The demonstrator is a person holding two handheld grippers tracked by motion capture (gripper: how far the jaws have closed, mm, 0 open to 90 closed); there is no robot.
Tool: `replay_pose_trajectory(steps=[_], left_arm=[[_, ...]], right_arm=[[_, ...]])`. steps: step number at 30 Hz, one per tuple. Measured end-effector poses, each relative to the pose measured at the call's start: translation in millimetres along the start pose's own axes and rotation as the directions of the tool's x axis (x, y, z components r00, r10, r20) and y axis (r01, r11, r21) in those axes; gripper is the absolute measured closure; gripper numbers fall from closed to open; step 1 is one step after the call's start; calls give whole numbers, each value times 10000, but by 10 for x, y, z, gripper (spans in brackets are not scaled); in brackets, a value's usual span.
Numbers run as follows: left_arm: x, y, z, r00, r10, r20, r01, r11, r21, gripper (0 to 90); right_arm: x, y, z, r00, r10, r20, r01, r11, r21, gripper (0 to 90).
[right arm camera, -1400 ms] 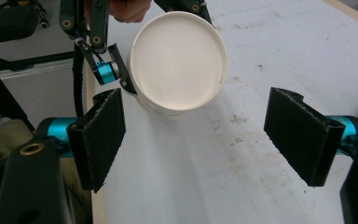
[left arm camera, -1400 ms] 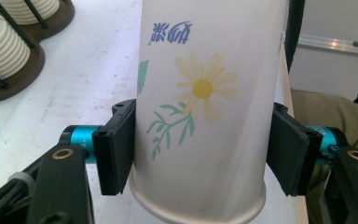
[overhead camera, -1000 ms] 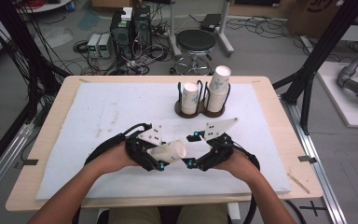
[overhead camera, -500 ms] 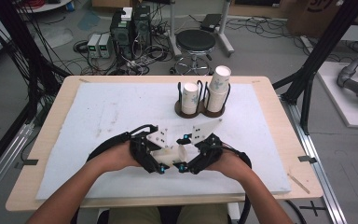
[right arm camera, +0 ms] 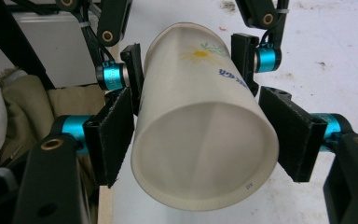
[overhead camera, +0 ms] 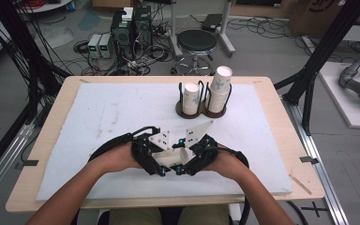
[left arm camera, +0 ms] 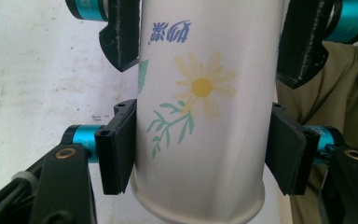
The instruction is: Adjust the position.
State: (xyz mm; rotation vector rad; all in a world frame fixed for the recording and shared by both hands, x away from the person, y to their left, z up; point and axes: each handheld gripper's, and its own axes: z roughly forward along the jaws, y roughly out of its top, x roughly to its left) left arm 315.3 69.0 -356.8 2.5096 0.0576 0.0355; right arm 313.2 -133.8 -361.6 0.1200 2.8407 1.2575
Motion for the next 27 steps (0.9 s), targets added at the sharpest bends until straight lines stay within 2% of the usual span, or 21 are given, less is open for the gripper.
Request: replay_pose_trajectory(steps=[5,8,9,10,11,12,14,15,18,19,20,22,24,25,26,27], left_arm=[[2,-1,11,10000,38,70,-38,10000,-12,334],[0,0,10,9999,107,87,-107,9999,-18,321],[0,-7,7,9998,184,71,-182,9996,-230,310],[0,-7,7,9998,184,71,-182,9996,-230,286],[4,-10,-1,9999,77,83,-73,9990,-440,244],[4,-10,-1,9999,77,83,-73,9990,-440,209],[9,-15,-25,10000,30,64,-26,9977,-672,200],[19,-35,-61,9999,-126,5,126,9942,-1070,202],[30,-76,-102,9995,-321,-36,312,9881,-1504,205],[30,-106,-115,9987,-514,-38,498,9818,-1834,204],[32,-172,-150,9973,-734,-22,708,9684,-2393,204],[28,-244,-183,9957,-927,-4,882,9484,-3046,204],[13,-322,-210,9928,-1201,30,1126,9222,-3700,202],[13,-322,-210,9928,-1201,30,1126,9222,-3700,202],[-7,-395,-222,9889,-1484,116,1385,8884,-4378,199],[-7,-395,-222,9889,-1484,116,1385,8884,-4378,198]], right_arm=[[-5,-2,-3,10000,-44,-70,44,10000,25,358],[-8,-5,-5,9999,-76,-91,76,10000,20,363],[-12,-11,-12,9999,-73,-98,73,10000,-25,359],[-12,-11,-12,9999,-73,-98,73,10000,-25,359],[-15,-24,-25,9999,-27,-136,27,10000,-17,358],[-20,-35,-31,9999,-7,-130,7,10000,-45,359],[-23,-46,-38,9999,62,-134,-63,10000,-64,358],[-28,-67,-53,9998,124,-141,-126,9998,-143,359],[-25,-97,-88,9998,200,-34,-201,9993,-321,362],[-26,-108,-99,9997,239,-50,-241,9989,-398,363],[-28,-120,-112,9996,281,-48,-283,9984,-484,363],[-31,-147,-137,9993,361,-23,-362,9973,-639,364],[-31,-175,-165,9989,465,39,-460,9956,-814,364],[-31,-175,-165,9989,465,39,-460,9956,-814,364],[-30,-202,-186,9987,493,89,-481,9934,-1037,365],[-30,-202,-186,9987,493,89,-481,9934,-1037,365]])
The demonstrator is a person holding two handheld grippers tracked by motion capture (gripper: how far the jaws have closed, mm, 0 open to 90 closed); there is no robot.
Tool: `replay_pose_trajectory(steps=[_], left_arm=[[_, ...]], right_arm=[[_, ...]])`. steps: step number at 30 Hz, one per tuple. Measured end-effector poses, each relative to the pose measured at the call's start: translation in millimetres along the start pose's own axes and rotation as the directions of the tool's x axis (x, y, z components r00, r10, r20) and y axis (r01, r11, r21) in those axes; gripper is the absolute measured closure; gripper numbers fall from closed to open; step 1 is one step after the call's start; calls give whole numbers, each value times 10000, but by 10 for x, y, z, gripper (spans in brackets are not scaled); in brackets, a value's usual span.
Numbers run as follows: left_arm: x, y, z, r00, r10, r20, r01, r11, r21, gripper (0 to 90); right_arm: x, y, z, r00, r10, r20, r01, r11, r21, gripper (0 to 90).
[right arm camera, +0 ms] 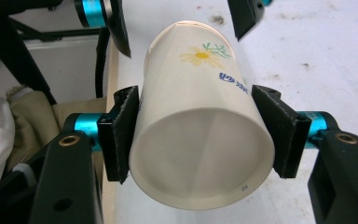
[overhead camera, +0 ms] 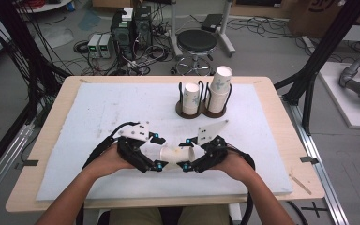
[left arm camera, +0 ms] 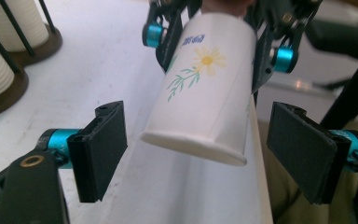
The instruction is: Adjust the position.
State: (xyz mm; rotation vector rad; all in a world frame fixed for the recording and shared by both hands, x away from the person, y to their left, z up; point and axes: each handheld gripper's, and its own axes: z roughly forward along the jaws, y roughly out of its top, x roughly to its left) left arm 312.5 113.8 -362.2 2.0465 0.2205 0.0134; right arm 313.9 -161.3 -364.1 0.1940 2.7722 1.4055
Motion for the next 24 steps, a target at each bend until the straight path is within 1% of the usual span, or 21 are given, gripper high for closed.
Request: replay_pose_trajectory(steps=[1,3,4,5,6,7,8,9,10,11,12,13,15,16,17,18,19,20,21,22,24], left_arm=[[-8,-30,-15,9999,-124,-64,122,9994,-333,198],[-22,-87,-40,9995,-304,-110,293,9954,-908,198],[-32,-144,-58,9991,-415,-37,407,9903,-1328,197],[-39,-173,-59,9984,-565,14,560,9870,-1506,195],[-46,-200,-54,9978,-658,21,652,9847,-1613,189],[-46,-200,-54,9978,-658,21,652,9847,-1613,181],[-56,-242,-50,9982,-595,-94,572,9847,-1646,180],[-56,-242,-50,9982,-595,-94,572,9847,-1646,180],[-66,-280,-49,9982,-604,-33,586,9784,-1983,180],[-66,-280,-49,9982,-604,-33,586,9784,-1983,180],[-74,-301,-41,9980,-631,30,621,9711,-2305,180],[-80,-305,-33,9980,-625,64,622,9690,-2390,180],[-86,-304,-20,9980,-622,91,625,9678,-2437,180],[-92,-301,-6,9982,-588,110,597,9675,-2459,180],[-96,-297,5,9985,-533,144,552,9683,-2436,180],[-105,-288,27,9986,-497,169,523,9668,-2499,180],[-105,-288,27,9986,-497,169,523,9668,-2499,180],[-109,-281,44,9984,-491,263,543,9639,-2607,180],[-109,-281,44,9984,-491,263,543,9639,-2607,180],[-109,-277,66,9981,-509,355,586,9609,-2707,180],[-109,-272,93,9981,-475,404,568,9597,-2753,181]], right_arm=[[2,-24,-21,10000,42,20,-42,9998,-195,365],[7,-36,-29,10000,71,28,-70,9995,-319,365],[14,-59,-46,10000,76,44,-73,9986,-518,365],[19,-70,-53,9999,99,36,-96,9979,-648,365],[24,-81,-61,9999,119,26,-117,9970,-759,365],[30,-93,-66,9999,109,1,-108,9957,-923,366],[38,-103,-73,9999,137,-24,-139,9943,-1056,366],[38,-103,-73,9999,137,-24,-139,9943,-1056,366],[54,-124,-83,9998,176,-72,-184,9909,-1334,366],[64,-134,-85,9997,218,-86,-229,9883,-1505,366],[74,-145,-88,9996,240,-124,-257,9862,-1638,366],[78,-156,-90,9998,176,-98,-191,9847,-1733,367],[89,-165,-90,9997,182,-131,-203,9823,-1863,367],[99,-183,-91,9997,126,-189,-163,9768,-2137,367],[99,-183,-91,9997,126,-189,-163,9768,-2137,367],[112,-195,-98,9997,119,-197,-162,9717,-2355,367],[115,-200,-102,9997,97,-215,-146,9699,-2430,367],[117,-203,-105,9997,100,-236,-155,9688,-2475,367],[118,-205,-110,9995,108,-283,-176,9678,-2511,367],[119,-208,-113,9995,95,-300,-169,9664,-2566,367],[118,-216,-117,9992,69,-402,-174,9632,-2684,367]])
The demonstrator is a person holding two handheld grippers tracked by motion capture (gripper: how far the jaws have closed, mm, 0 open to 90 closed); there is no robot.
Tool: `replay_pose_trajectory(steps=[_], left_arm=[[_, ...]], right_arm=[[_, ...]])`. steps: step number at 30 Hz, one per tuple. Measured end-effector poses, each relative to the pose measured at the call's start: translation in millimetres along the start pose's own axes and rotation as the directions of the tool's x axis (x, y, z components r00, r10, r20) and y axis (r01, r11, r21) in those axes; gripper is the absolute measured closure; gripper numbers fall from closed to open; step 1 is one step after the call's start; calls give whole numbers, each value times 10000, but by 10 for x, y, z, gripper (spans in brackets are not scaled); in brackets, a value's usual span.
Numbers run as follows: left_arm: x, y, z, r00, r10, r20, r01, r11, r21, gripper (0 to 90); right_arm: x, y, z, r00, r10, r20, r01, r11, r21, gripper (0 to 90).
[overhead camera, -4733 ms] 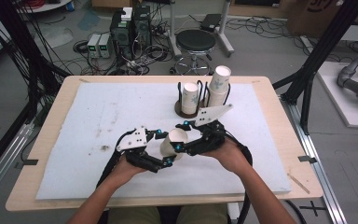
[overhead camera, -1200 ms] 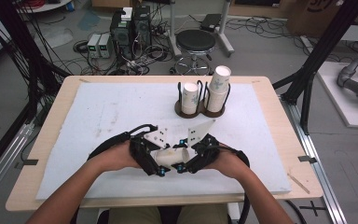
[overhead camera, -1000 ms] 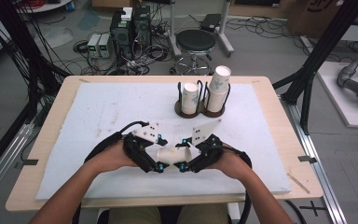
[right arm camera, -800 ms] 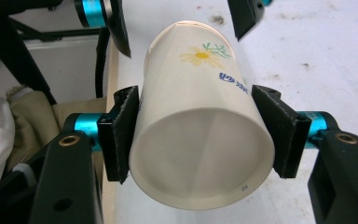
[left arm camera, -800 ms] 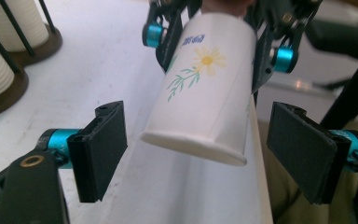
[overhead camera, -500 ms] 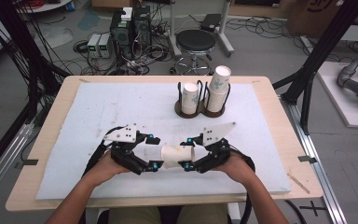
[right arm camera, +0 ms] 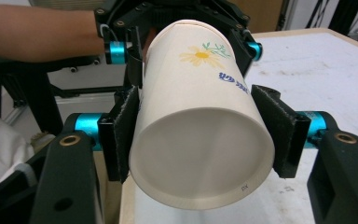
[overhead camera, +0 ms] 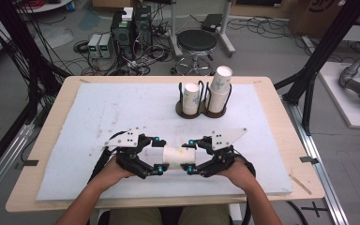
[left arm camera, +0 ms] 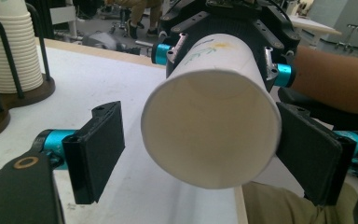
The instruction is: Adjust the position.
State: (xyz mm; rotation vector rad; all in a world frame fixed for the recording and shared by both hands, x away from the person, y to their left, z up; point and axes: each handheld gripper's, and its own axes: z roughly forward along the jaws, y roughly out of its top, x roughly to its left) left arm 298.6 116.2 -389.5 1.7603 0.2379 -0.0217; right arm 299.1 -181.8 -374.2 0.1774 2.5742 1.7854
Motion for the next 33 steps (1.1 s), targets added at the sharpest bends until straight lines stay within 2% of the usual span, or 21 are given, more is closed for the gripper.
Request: replay_pose_trajectory(steps=[5,10,14,23,25,28,29,31,32,33], left_arm=[[-1,-8,41,9999,56,137,-56,10000,26,197],[5,-16,56,9990,185,400,-182,9998,-67,260],[11,-19,56,9989,187,420,-184,9998,-76,286],[13,-6,36,9989,58,467,-58,10000,-1,323],[17,3,26,9992,86,399,-90,9999,99,325],[42,40,-18,9998,-2,213,-4,9996,284,326],[42,40,-18,9998,-2,213,-4,9996,284,326],[50,75,-41,9998,-133,129,124,9975,698,326],[53,125,-55,9998,-175,-20,176,9925,1209,326],[53,125,-55,9998,-175,-20,176,9925,1209,326]], right_arm=[[-4,-15,5,9999,68,-84,-68,10000,-18,368],[-9,-26,15,9998,126,-175,-128,9999,-98,368],[-26,-46,12,9993,273,-245,-278,9994,-211,371],[-23,-33,18,9987,453,-242,-456,9989,-92,361],[-25,-30,21,9988,469,-168,-470,9988,-99,319],[-20,-11,5,9970,769,-23,-769,9970,-91,213],[-23,-1,-2,9960,891,95,-890,9960,-92,202],[-25,10,-10,9956,923,144,-922,9957,-83,202],[-20,35,-29,9956,893,289,-895,9960,57,202],[-26,50,-35,9959,798,423,-804,9967,116,202]])
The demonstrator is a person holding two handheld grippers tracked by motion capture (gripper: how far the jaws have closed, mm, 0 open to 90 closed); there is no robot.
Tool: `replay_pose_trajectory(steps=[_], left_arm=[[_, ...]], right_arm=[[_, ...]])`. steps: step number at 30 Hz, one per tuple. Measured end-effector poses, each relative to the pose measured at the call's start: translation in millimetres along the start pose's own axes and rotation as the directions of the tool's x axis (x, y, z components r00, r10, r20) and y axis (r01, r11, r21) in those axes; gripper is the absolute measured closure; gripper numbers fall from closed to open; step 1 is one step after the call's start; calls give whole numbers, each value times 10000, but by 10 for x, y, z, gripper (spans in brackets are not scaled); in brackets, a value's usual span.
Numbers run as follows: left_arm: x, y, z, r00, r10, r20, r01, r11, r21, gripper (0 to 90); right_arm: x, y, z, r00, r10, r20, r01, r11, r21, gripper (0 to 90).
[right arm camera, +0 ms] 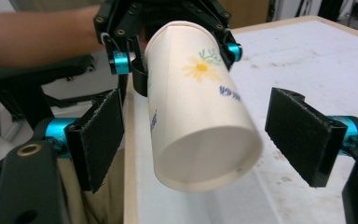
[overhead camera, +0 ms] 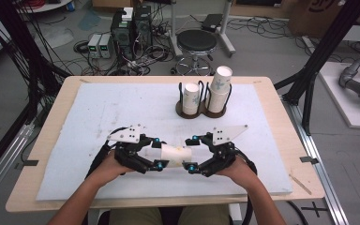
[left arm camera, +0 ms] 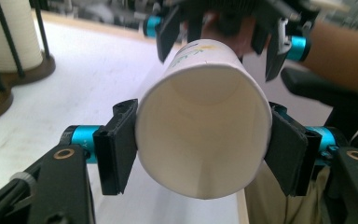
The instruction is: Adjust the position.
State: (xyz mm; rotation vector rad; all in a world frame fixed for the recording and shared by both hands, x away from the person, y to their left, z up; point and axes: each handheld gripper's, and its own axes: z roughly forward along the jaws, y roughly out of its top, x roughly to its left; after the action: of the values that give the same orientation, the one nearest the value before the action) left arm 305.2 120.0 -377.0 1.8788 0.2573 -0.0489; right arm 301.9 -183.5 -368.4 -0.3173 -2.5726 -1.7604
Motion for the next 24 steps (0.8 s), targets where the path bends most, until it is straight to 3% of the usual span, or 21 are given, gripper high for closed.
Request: replay_pose_trajectory(steps=[2,3,6,7,11,13,14,16,17,18,19,20,24], left_arm=[[-18,91,-12,9999,28,-138,-18,9976,693,326],[-18,91,-12,9999,28,-138,-18,9976,693,326],[-29,197,-12,9994,279,-192,-245,9876,1549,325],[-29,267,-6,9988,456,-183,-409,9775,2070,325],[-31,389,5,9972,743,-117,-679,9560,2854,325],[-33,438,13,9966,806,-140,-722,9472,3123,325],[-33,438,13,9966,806,-140,-722,9472,3123,325],[-35,483,25,9958,897,-183,-780,9356,3442,325],[-37,524,41,9945,1032,-172,-890,9212,3787,326],[-37,524,41,9945,1032,-172,-890,9212,3787,325],[-38,539,54,9941,1070,-173,-918,9164,3897,326],[-39,558,62,9938,1106,-140,-954,9086,4066,326],[-39,620,108,9917,1282,-86,-1092,8764,4690,326]], right_arm=[[3,35,-5,9999,-119,91,117,9997,235,202],[3,35,-5,9999,-119,91,117,9997,235,202],[19,93,23,9983,-496,319,466,9950,886,202],[30,131,59,9957,-815,439,746,9872,1409,202],[44,208,128,9905,-1304,428,1188,9706,2093,202],[46,242,151,9880,-1484,424,1347,9631,2329,202],[48,258,160,9868,-1567,416,1420,9590,2453,202],[50,271,170,9859,-1621,422,1462,9558,2551,202],[52,292,189,9840,-1743,380,1572,9478,2775,202],[56,300,200,9824,-1832,374,1650,9434,2878,202],[59,306,212,9808,-1917,352,1726,9382,2999,202],[59,306,212,9808,-1917,352,1726,9382,2999,202],[65,326,270,9763,-2143,306,1912,9200,3422,202]])
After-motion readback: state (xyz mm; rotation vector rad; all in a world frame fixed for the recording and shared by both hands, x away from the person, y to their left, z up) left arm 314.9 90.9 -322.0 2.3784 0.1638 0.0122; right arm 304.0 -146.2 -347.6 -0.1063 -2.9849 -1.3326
